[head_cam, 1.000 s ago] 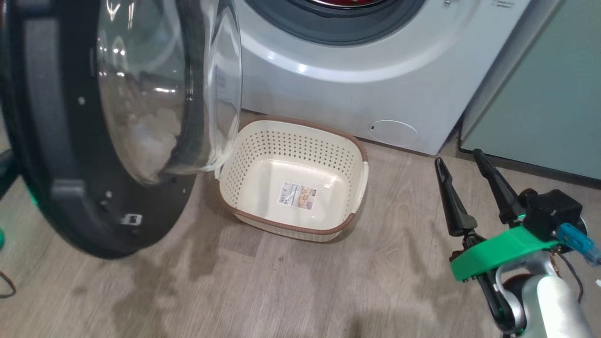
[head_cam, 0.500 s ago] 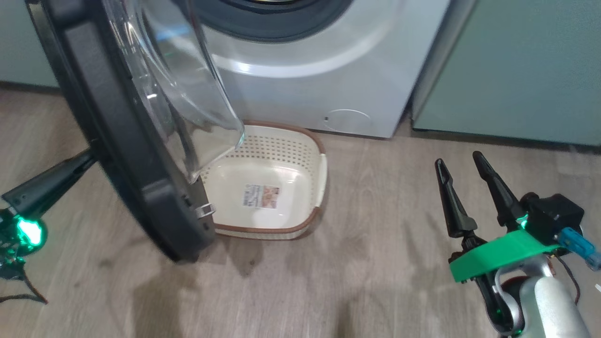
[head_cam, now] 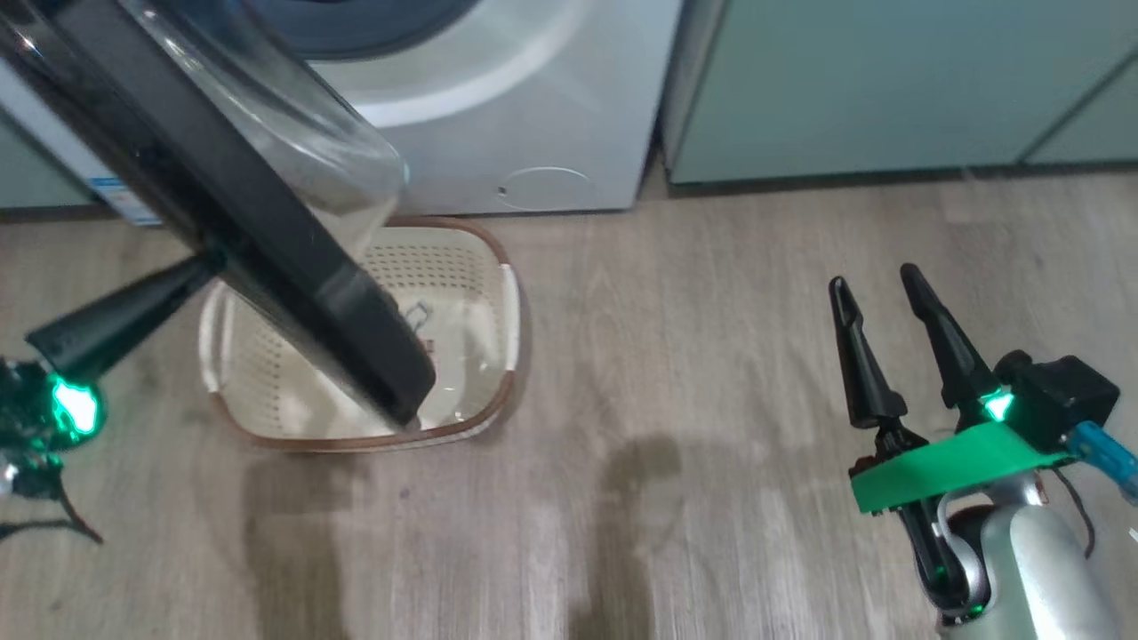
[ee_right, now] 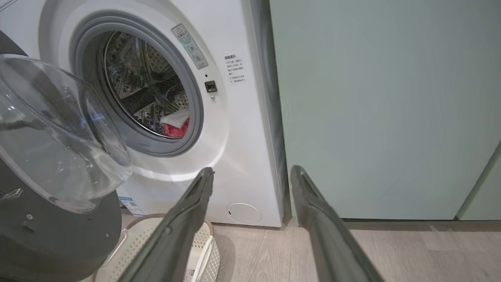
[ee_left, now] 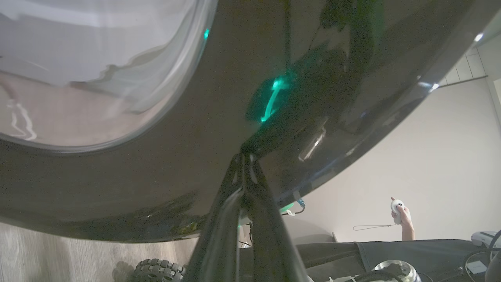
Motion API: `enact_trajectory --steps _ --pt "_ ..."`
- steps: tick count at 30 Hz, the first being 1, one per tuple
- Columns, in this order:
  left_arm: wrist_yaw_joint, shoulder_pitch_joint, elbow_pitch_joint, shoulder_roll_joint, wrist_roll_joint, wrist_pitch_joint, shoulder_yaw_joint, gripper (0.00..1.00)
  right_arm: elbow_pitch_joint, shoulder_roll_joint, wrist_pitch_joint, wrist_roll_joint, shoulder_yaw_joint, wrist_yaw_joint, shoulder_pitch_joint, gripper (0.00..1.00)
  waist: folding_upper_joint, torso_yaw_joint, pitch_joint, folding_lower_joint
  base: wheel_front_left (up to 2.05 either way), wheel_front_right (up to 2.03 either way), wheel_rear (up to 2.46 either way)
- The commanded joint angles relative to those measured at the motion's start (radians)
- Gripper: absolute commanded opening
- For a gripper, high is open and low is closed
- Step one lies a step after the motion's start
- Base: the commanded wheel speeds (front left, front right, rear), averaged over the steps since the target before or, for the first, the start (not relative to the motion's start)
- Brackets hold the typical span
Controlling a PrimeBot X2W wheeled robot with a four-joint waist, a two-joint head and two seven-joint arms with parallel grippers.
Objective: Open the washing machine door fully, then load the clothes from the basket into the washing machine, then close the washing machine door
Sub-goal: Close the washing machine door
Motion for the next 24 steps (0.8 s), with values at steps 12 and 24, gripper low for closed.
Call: enact_trajectory --steps 12,24 --pt "0.029 -0.197 0.0 0.057 -0.003 0.007 0.019 0.0 0.012 -0.003 -0.069 0.047 0.042 0.0 -0.069 1.0 0.0 -0.189 0.115 0.0 0.0 0.0 0.0" --pt "0.058 -0.353 0.081 0.064 0.012 -0.017 0.001 0.0 0.056 -0.003 -0.113 0.087 0.079 0.0 -0.103 1.0 0.0 -0.292 0.171 0.0 0.0 0.0 0.0"
